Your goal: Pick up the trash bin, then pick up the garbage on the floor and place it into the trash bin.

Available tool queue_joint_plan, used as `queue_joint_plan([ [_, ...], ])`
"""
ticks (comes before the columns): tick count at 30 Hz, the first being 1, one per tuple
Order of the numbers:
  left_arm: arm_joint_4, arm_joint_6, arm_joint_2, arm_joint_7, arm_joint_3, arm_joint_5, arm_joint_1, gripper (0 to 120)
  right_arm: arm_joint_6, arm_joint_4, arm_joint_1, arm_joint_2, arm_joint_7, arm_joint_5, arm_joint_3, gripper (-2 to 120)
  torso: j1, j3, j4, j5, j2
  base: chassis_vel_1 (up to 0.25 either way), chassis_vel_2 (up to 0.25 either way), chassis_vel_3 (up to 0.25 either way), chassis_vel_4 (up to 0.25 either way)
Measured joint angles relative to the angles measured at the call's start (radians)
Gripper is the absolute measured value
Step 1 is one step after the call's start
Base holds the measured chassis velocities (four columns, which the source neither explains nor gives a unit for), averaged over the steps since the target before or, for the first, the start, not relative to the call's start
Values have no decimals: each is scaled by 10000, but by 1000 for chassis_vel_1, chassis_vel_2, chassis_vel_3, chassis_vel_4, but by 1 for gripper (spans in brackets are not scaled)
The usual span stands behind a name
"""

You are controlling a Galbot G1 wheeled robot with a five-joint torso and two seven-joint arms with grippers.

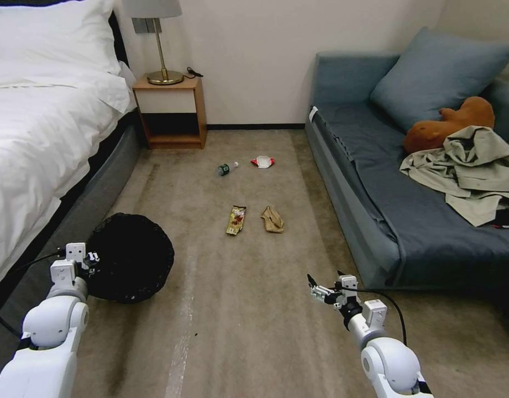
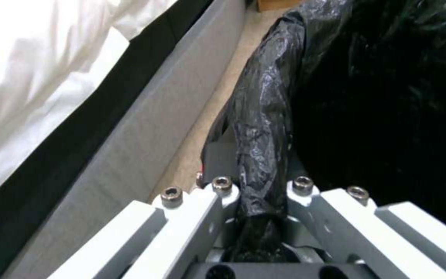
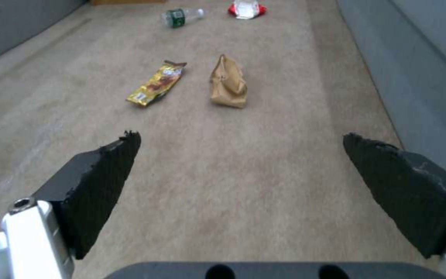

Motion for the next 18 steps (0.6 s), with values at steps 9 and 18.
queue_joint_plan([
  [9,-5,-88,1,27,-11,-4,80,4,14,10,-71,31,-51,-98,-2,100,1,1,-2,0,0,-143,135,137,-132],
  [18,92,-223,-18,63,-49,-4,131,4,40,-27,-99,68,-106,-203,-8,100,1,0,-1,0,0,-134,127,123,-132],
])
